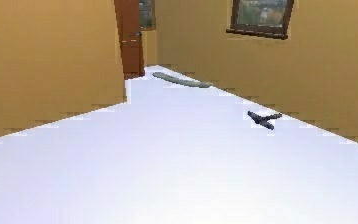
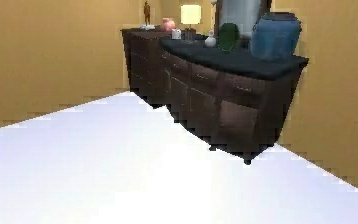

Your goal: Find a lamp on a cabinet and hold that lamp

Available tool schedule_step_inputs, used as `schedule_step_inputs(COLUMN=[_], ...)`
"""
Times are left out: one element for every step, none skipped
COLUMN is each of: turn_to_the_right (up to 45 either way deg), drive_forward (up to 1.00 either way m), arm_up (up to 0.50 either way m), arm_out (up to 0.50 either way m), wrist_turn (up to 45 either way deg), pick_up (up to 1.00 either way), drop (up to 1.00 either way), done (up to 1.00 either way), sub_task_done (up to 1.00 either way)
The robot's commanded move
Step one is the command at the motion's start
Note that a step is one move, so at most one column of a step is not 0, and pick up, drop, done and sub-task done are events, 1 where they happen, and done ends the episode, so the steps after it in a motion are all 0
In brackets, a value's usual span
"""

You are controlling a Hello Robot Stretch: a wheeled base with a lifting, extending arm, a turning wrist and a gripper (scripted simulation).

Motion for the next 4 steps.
schedule_step_inputs(turn_to_the_right=[0.0,0.0,-3.0,0.0], drive_forward=[1.0,1.0,0.0,1.0], arm_up=[0.0,0.0,0.0,0.0], arm_out=[0.0,0.0,0.0,0.0], wrist_turn=[0.0,0.0,0.0,0.0], pick_up=[0.0,0.0,0.0,0.0], drop=[0.0,0.0,0.0,0.0], done=[0.0,0.0,0.0,0.0], sub_task_done=[0.0,0.0,0.0,0.0])
